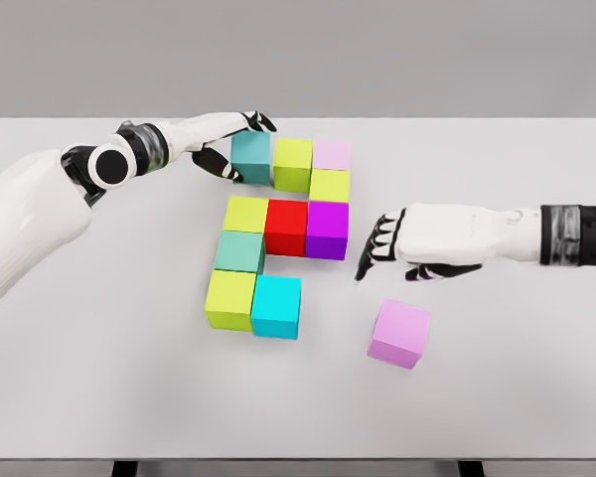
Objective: Assemble the squares on the desktop into the number 2
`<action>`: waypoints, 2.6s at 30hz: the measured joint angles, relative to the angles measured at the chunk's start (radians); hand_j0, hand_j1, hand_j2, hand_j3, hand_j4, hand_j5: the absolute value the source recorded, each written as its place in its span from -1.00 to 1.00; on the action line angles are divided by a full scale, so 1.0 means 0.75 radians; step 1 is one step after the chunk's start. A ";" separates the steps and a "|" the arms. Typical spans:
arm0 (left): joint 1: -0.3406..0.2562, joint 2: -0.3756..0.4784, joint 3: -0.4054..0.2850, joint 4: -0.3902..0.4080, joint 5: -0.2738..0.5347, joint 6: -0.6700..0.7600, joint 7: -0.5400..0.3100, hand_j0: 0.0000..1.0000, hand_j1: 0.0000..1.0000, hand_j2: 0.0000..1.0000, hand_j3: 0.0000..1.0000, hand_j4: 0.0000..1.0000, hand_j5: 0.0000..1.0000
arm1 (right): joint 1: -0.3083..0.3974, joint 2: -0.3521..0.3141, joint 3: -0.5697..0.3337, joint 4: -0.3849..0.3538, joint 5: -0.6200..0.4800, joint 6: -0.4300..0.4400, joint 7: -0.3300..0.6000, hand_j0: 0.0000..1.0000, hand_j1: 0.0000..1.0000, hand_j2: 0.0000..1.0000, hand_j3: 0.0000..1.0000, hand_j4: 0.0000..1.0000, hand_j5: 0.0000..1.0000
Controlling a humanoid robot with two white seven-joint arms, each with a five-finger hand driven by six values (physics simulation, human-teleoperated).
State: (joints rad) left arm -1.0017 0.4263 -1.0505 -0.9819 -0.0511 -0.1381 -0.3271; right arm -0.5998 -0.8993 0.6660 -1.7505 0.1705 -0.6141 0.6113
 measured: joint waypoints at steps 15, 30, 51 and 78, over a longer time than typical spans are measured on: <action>-0.002 0.000 0.000 0.000 0.000 0.001 0.001 0.80 0.80 0.80 0.80 0.80 0.80 | 0.301 -0.396 -0.203 -0.004 0.046 0.000 0.000 1.00 1.00 1.00 1.00 1.00 1.00; -0.004 -0.062 0.001 0.068 -0.034 0.018 0.002 0.80 0.80 0.80 0.80 0.80 0.80 | 0.452 -0.426 -0.190 -0.011 0.149 0.001 0.000 1.00 1.00 1.00 1.00 1.00 1.00; -0.014 -0.140 0.007 0.157 -0.107 0.073 0.012 0.69 0.69 0.69 0.69 0.69 0.69 | 0.358 -0.296 -0.076 -0.013 0.206 0.002 0.000 1.00 1.00 1.00 1.00 1.00 1.00; -0.049 -0.009 0.026 0.145 -0.033 -0.016 0.016 1.00 1.00 1.00 1.00 1.00 1.00 | 0.074 -0.278 0.244 -0.013 0.132 0.001 0.000 1.00 1.00 1.00 1.00 1.00 1.00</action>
State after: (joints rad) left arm -1.0385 0.4195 -1.0311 -0.8730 -0.0758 -0.1499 -0.3147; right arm -0.5446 -1.1074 0.8491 -1.7601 0.2694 -0.6130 0.6111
